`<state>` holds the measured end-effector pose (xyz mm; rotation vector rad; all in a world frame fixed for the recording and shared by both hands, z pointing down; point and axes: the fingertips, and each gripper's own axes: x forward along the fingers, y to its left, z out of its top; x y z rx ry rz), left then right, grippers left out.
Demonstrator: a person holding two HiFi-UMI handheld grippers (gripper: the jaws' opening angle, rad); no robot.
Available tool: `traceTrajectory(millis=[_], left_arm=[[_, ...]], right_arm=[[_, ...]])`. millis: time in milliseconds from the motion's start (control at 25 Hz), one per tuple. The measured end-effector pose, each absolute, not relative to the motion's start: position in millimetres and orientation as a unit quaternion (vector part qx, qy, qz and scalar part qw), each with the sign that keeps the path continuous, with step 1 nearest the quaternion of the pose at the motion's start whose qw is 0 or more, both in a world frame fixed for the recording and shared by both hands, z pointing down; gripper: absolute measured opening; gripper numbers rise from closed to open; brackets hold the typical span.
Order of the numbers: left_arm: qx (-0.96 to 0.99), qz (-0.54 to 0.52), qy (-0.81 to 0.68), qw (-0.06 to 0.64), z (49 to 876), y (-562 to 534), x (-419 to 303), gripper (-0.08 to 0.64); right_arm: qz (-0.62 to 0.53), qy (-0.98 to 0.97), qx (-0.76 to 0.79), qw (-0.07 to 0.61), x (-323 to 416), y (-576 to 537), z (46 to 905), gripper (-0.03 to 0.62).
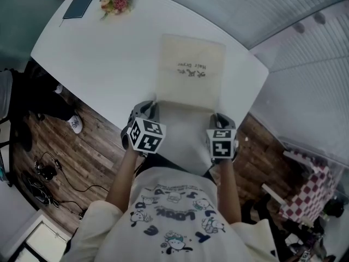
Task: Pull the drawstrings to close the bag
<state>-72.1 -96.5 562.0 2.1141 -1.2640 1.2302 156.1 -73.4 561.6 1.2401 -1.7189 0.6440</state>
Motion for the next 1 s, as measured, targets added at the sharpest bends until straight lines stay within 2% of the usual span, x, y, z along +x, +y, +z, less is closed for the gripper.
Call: traceTrajectory(millis=[360,680,1000], left_arm=[[0.727,0.457,-0.466,0.214,563.1,-95.7,-95.5,0.075],[0.691,0.44,-0.505,0.272,567.4,-90.2,-121.8,0.074],[0.66,0.42,-0.542,0.308,574.1,-86.5,-140.0,0.071]], right_arm=[[0.264,-0.66,0.539,0.452,183.5,-71.8,562.8,0.044],[0.297,-0.642,0.578,0.406,196.8,-72.3,556.9,0.044],[0.299,-0.625,0.608,0.389,218.9,-70.7,556.3,0.044]])
